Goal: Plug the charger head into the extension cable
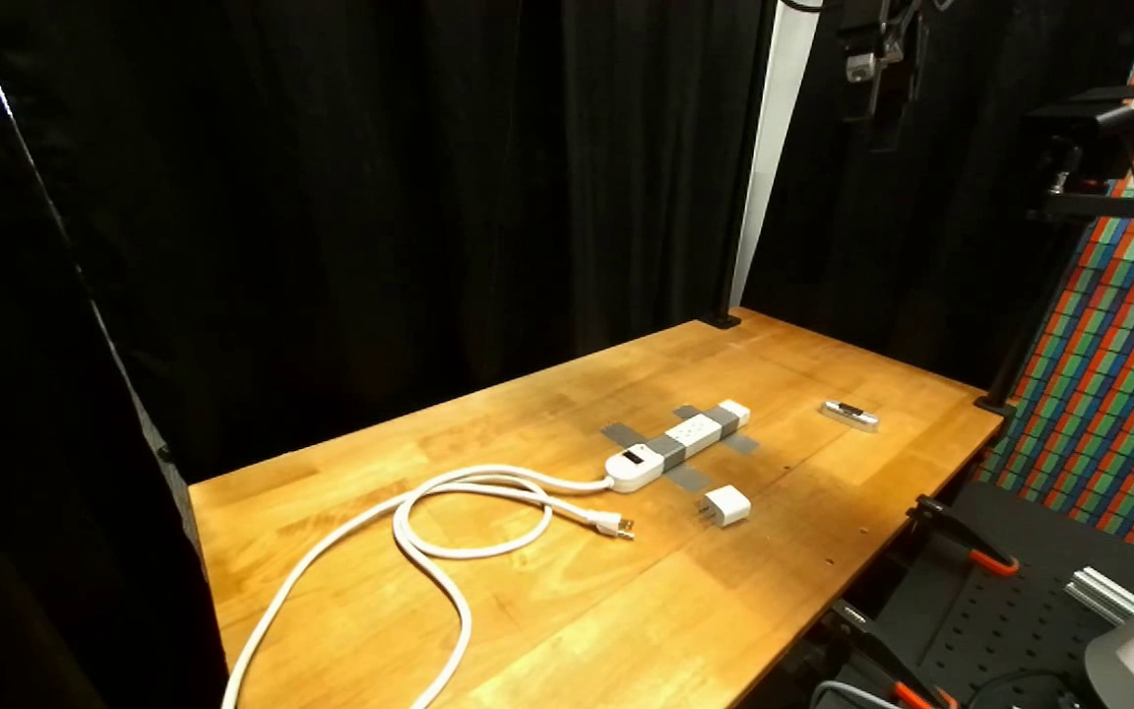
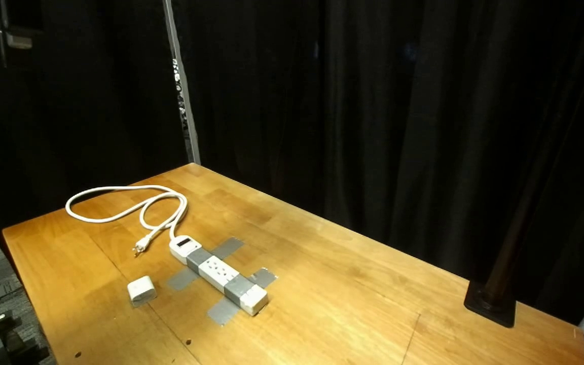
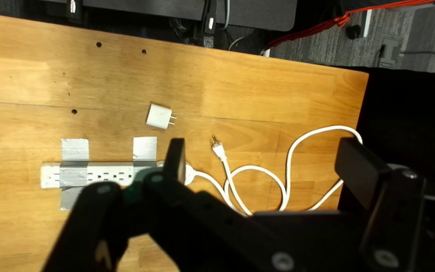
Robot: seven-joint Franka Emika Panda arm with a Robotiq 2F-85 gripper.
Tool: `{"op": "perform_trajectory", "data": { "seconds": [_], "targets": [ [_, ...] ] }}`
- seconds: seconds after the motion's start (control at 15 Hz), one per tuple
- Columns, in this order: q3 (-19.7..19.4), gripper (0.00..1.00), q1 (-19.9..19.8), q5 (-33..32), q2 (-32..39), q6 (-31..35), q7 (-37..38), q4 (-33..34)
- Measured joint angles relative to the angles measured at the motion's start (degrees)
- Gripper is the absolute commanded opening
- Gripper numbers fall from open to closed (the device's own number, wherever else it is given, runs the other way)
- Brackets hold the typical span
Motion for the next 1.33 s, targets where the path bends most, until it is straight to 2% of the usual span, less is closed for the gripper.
{"op": "perform_trajectory", "data": {
  "seconds": [0.13,0.4,0.53,0.87,1.07,1.33],
  "targets": [
    [1.0,1.00,-0.2,0.0,0.2,0.9,0.0,0.3],
    [5.5,1.00,-0.1,0.0,2.0,3.3,1.0,5.6],
    [6.0,1.00,-0.1,0.0,2.8,3.3,1.4,7.8],
    [6.0,1.00,-0.2,0.0,3.4,3.3,1.4,8.3],
    [5.3,1.00,0.1,-1.0,4.2,1.2,-6.8,7.3],
    [0.1,1.00,0.0,-2.4,9.1,3.1,-24.1,3.3]
  ]
}}
